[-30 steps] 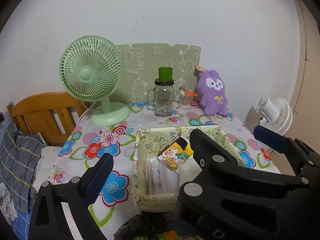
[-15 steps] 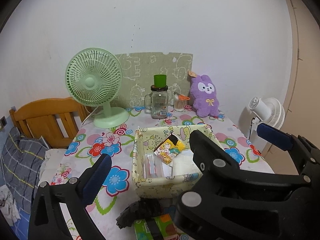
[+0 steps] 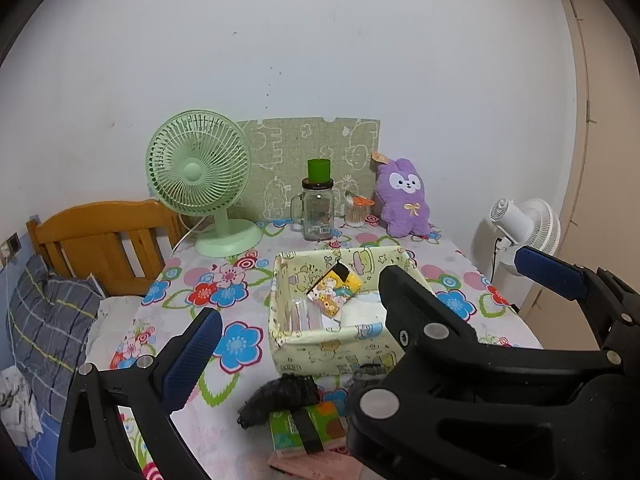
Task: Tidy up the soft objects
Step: 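Withdraw both open tools from the basket toward the green tissue pack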
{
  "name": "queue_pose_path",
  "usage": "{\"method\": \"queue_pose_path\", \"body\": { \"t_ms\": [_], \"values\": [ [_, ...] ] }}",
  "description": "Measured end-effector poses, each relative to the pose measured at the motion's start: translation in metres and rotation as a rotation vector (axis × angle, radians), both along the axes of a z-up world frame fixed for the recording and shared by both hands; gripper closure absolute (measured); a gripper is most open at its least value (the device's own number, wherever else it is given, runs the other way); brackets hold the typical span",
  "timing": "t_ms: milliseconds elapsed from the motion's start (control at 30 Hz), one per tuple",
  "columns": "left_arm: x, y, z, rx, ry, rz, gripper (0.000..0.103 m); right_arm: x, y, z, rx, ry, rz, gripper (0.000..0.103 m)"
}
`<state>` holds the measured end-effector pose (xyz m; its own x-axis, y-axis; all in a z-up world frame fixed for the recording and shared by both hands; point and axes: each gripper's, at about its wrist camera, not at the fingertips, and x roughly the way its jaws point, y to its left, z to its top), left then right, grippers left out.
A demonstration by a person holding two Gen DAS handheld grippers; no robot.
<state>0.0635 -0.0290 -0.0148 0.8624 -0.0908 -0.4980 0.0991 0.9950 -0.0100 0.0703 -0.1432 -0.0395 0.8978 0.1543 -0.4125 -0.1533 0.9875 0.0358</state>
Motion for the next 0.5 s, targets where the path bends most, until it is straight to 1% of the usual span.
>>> {"method": "queue_pose_path", "body": {
  "t_ms": [367,500],
  "values": [
    [-0.032,0.001,-0.006,-0.001,-0.008,0.008,0.0,-0.029,0.001,-0.006,-0.007,-0.008,0.008,0.0],
    [-0.038,0.001,-0.011,-0.002,-0.004,0.006,0.0,-0.035,0.0,-0.011,-0.01,-0.001,0.009,0.0]
  ]
}}
